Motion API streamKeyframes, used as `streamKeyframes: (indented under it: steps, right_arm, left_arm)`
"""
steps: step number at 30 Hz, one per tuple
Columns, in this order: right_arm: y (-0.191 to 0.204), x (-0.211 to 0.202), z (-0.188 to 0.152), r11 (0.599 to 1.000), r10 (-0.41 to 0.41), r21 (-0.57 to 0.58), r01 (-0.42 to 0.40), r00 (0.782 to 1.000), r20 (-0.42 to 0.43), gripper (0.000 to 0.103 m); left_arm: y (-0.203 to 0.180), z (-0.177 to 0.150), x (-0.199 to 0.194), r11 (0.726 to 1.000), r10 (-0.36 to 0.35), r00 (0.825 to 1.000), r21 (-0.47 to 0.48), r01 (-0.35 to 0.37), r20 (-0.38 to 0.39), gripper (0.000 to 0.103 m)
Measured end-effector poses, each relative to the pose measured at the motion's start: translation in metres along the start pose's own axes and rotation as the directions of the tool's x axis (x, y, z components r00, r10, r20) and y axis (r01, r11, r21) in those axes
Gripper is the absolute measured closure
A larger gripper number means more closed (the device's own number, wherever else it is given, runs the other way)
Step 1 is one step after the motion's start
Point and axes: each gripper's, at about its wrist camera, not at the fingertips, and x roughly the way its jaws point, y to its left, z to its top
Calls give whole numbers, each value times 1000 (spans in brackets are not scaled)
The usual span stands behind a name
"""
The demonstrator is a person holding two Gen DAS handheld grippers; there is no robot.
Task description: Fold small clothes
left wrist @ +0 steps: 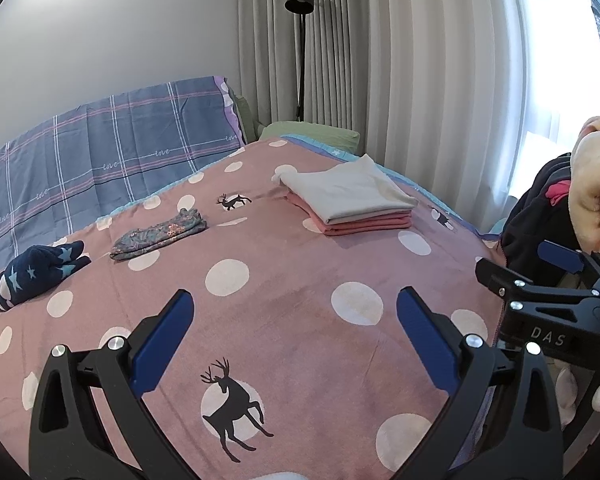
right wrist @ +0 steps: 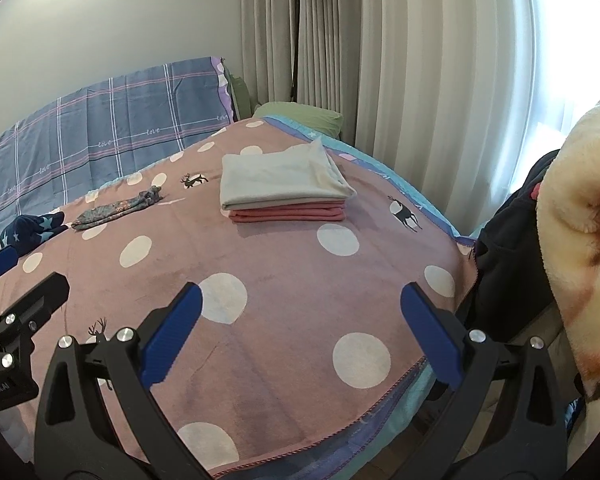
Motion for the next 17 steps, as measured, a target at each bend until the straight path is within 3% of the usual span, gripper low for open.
streamKeyframes:
  steps: [17]
  right_arm:
    - [1, 3, -2, 1000, 13, -4, -13, 1000, -8, 2]
  left_arm:
    - [-3, -3, 3, 1000, 3, 1000, 5, -3, -13, 1]
